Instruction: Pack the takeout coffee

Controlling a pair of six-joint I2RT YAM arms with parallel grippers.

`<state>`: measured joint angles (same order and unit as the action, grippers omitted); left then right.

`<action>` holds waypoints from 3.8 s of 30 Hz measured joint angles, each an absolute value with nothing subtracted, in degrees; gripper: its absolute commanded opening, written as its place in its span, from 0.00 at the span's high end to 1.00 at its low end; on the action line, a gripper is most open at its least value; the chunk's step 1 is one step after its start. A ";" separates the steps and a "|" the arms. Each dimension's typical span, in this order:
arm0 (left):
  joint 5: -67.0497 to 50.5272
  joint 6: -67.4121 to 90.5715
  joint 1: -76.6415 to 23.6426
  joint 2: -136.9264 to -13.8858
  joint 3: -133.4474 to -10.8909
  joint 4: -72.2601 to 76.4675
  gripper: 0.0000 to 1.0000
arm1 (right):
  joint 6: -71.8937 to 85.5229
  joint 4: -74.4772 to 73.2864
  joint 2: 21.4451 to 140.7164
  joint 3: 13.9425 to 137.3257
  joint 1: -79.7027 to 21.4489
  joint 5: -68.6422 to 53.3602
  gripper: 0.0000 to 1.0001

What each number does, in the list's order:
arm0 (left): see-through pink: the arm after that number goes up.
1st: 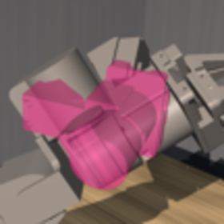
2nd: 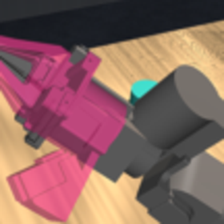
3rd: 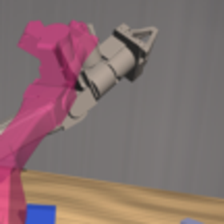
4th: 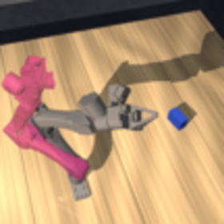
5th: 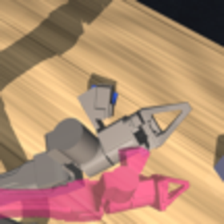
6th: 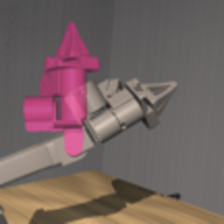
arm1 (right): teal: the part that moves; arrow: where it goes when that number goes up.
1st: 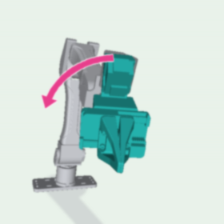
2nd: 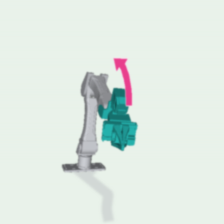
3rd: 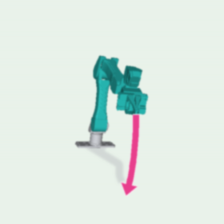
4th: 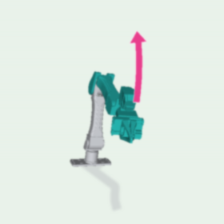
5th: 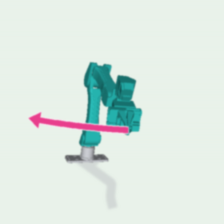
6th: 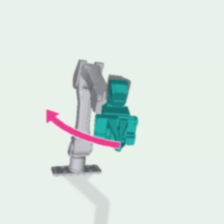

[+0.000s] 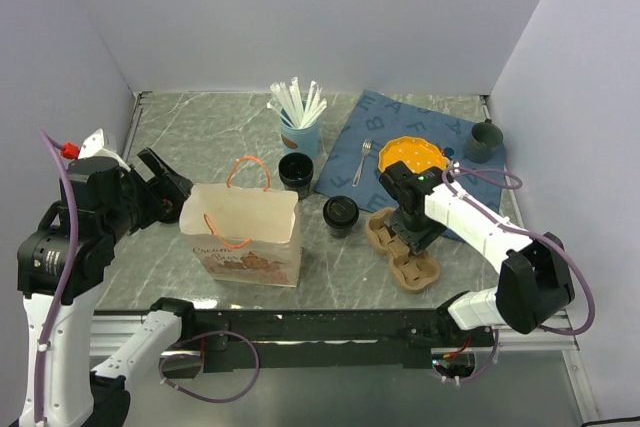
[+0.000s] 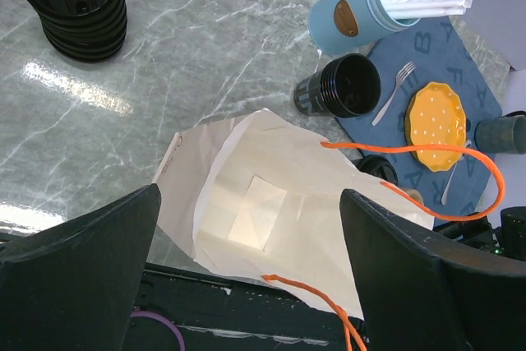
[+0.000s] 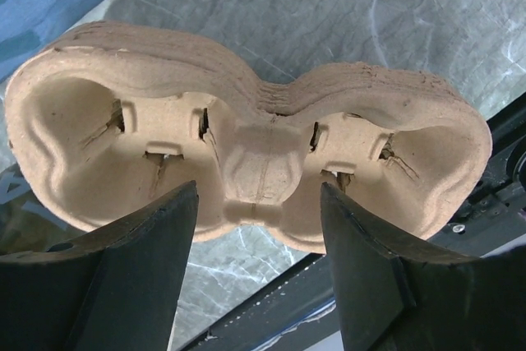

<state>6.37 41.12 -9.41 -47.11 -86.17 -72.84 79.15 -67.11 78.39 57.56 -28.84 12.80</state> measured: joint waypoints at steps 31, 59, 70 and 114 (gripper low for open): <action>7.84 40.91 -9.41 -47.90 -86.17 -73.38 0.03 | 80.03 -65.73 78.72 56.21 -28.84 13.52 0.57; 7.35 40.84 -9.41 -47.00 -82.39 -73.76 0.02 | 64.40 -72.49 67.16 69.43 -31.31 19.44 0.49; 5.85 40.18 -9.41 -46.94 -81.95 -73.84 0.03 | 66.98 -69.41 66.70 56.49 -30.09 17.28 0.34; 5.91 39.62 -9.41 -48.31 -81.97 -75.29 0.03 | 79.66 -62.41 79.31 53.12 -29.36 14.96 0.51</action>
